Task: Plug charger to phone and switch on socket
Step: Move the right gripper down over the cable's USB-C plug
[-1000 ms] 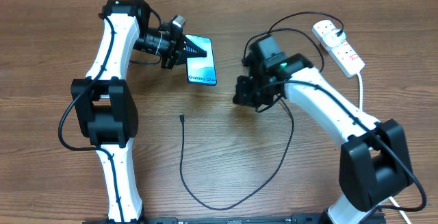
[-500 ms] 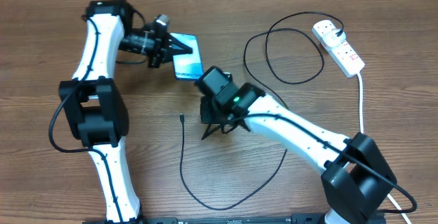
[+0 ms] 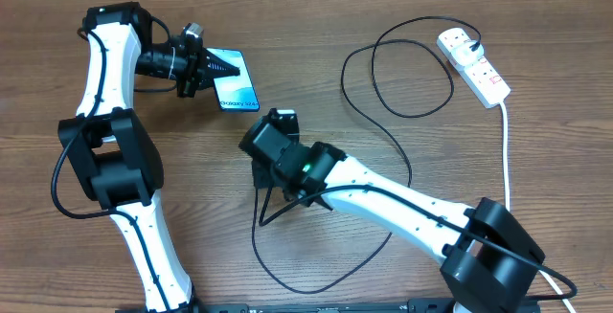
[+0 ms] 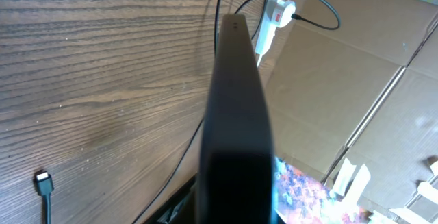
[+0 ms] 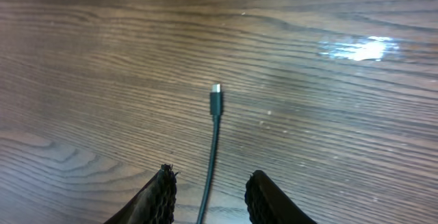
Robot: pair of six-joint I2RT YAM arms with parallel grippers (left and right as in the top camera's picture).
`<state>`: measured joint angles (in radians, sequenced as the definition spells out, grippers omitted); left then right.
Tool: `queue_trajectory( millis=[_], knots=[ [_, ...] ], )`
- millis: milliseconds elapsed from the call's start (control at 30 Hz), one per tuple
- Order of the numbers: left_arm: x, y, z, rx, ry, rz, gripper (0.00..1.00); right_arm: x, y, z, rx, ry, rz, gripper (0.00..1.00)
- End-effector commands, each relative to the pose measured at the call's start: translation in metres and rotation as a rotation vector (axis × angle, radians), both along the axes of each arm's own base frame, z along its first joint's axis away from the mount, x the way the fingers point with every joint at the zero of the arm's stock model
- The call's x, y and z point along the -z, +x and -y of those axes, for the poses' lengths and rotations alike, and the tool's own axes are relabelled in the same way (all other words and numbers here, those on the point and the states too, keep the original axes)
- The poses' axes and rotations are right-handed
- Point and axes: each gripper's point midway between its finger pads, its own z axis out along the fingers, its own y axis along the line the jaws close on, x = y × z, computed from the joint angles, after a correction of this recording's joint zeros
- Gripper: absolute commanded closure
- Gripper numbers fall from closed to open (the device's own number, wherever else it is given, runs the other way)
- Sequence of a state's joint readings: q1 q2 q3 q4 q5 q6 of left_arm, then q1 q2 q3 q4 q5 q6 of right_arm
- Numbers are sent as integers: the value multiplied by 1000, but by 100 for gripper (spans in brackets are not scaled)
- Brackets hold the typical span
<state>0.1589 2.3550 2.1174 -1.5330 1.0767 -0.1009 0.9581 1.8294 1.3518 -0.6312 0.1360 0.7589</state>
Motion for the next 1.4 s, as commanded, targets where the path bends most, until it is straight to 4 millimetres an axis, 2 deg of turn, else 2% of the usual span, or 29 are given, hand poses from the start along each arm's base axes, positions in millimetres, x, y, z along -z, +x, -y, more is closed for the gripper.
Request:
queue_trajectory(
  millis=[0,167,267,333,600,767,900,967,1033,1067,1100,1133,1267,1367],
  knots=[
    [-5,0,2,7,-10,21,96,26,-2,-4,-2,-57,5,66],
    [-4,2,1,5,-9,28,96,55,-9,-19,-40,-78,-3,69],
    [-4,2,0,2,-9,28,96,62,-9,-21,-44,-83,-4,70],
    [-4,2,-4,-5,-9,28,96,65,-8,-22,-42,-84,-3,74],
    [-5,7,-35,-80,-12,21,96,77,-5,-22,-37,-97,-1,88],
    [-5,8,-50,-113,-12,19,96,97,-4,-24,-38,-114,-12,88],
    [-5,7,-58,-128,-10,15,96,98,-1,-28,-101,-125,20,87],
    [-5,7,-60,-132,-9,16,96,98,-1,-29,-114,-128,26,79],
    [-5,6,-60,-129,-10,15,96,98,-2,-29,-117,-126,21,62],
    [-5,5,-60,-130,-12,11,96,99,-3,-29,-119,-125,15,57],
    [-5,5,-60,-130,-13,6,96,99,-4,-28,-120,-129,12,36],
    [-5,5,-60,-130,-13,6,96,99,-4,-28,-120,-131,11,28],
    [-5,5,-60,-128,-12,10,96,100,-1,-23,-109,-148,16,27],
    [-4,4,-60,-125,-6,11,96,102,6,-12,-94,-183,22,32]
  ],
)
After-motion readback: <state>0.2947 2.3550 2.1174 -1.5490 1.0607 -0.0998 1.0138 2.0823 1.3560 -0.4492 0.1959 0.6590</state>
